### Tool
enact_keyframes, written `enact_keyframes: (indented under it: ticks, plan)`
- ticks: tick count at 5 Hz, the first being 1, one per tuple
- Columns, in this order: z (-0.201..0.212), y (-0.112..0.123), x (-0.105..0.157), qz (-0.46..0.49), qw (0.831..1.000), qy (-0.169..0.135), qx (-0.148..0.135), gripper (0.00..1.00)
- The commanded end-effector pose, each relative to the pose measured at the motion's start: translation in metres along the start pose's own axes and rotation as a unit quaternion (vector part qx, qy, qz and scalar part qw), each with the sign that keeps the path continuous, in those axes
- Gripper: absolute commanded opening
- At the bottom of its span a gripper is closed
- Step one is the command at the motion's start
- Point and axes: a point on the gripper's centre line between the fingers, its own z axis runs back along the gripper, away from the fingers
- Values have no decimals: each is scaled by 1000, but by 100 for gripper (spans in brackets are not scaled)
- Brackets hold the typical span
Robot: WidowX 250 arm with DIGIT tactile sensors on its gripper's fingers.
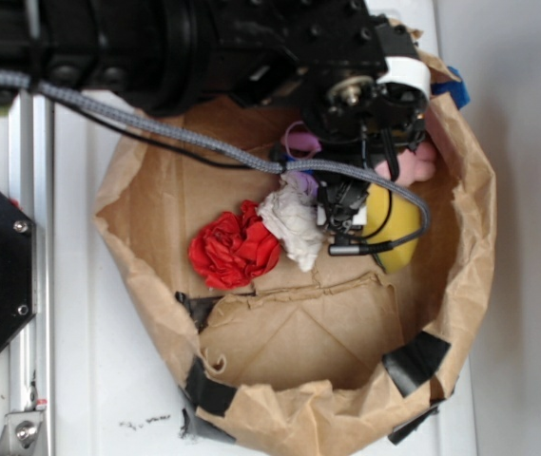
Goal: Grab the pink bunny.
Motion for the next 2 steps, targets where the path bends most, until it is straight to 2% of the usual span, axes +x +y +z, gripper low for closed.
enact_keyframes:
  ticks: [1,2]
  plan:
    - [-7,2,11,-17,998,-22,52,100]
    - [-12,-3,11,-27,998,-20,62,100]
